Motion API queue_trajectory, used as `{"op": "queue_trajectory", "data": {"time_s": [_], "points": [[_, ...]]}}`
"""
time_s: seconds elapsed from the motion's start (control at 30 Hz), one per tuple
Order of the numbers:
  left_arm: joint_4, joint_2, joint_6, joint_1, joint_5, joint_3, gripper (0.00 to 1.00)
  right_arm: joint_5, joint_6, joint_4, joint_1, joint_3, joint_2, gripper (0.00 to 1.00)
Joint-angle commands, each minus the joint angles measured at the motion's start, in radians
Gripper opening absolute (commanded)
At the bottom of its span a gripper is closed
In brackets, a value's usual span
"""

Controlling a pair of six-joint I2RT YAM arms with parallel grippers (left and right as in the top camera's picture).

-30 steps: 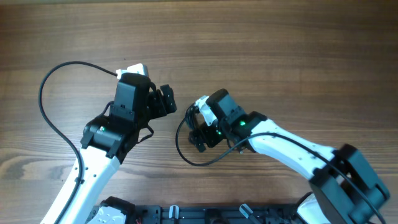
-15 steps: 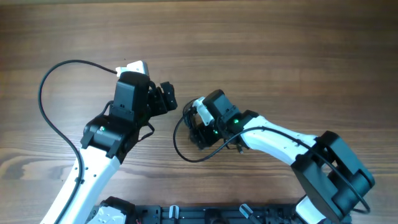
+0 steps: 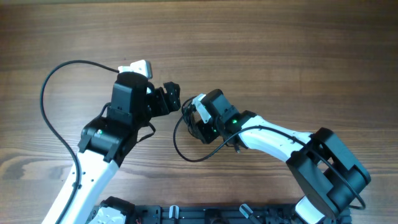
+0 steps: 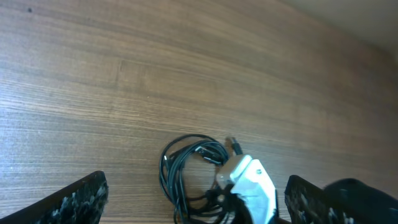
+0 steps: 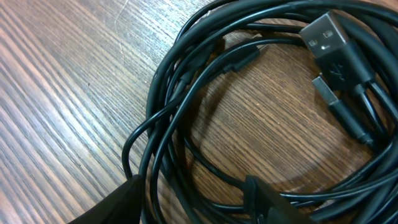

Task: Untangle cables

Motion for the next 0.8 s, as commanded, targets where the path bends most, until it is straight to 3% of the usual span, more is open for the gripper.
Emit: {"op": "queue_trajectory", "data": {"time_s": [0.0,0.1,0.3,0.43,0.47,0.5,0.53,0.57,0.67,0.77], "points": [[0.004,-0.042,0.016,0.006,0.022,0.003,0.94,0.039,-0.083,0.0,0.002,-0.01,0.029,0.31],[0.003,-0.048,0.016,0.006,0.022,0.003,0.94,0.133,-0.071,-0.041,0.001,-0.01,0.029,0.06],[-0.006,-0.048,0.016,0.005,0.022,0.003,0.95,0.494,0.053,-0.175,-0.006,-0.01,0.028,0.04],[-0.008,-0.048,0.016,0.005,0.022,0.003,0.95,0.435,0.031,-0.195,-0.022,-0.009,0.028,0.04],[-0.008,-0.048,0.016,0.005,0.022,0.003,0.95,0.37,0.0,-0.187,-0.022,-0.009,0.028,0.07],[-0.008,-0.048,0.016,0.005,0.022,0.003,0.95,0.314,-0.018,-0.18,-0.022,-0.009,0.028,0.3],[-0.008,-0.048,0.016,0.005,0.022,0.003,0.95,0.285,-0.017,-0.174,-0.022,-0.009,0.028,0.47],[-0.008,-0.048,0.016,0.005,0.022,0.003,0.95,0.273,-0.016,-0.171,-0.022,-0.009,0.028,0.54],[-0.008,-0.048,0.016,0.005,0.023,0.003,0.95,0.269,0.0,-0.164,-0.022,-0.009,0.028,0.54],[-0.008,-0.048,0.016,0.005,0.023,0.003,0.95,0.264,0.035,-0.148,-0.022,-0.009,0.028,0.66]]}}
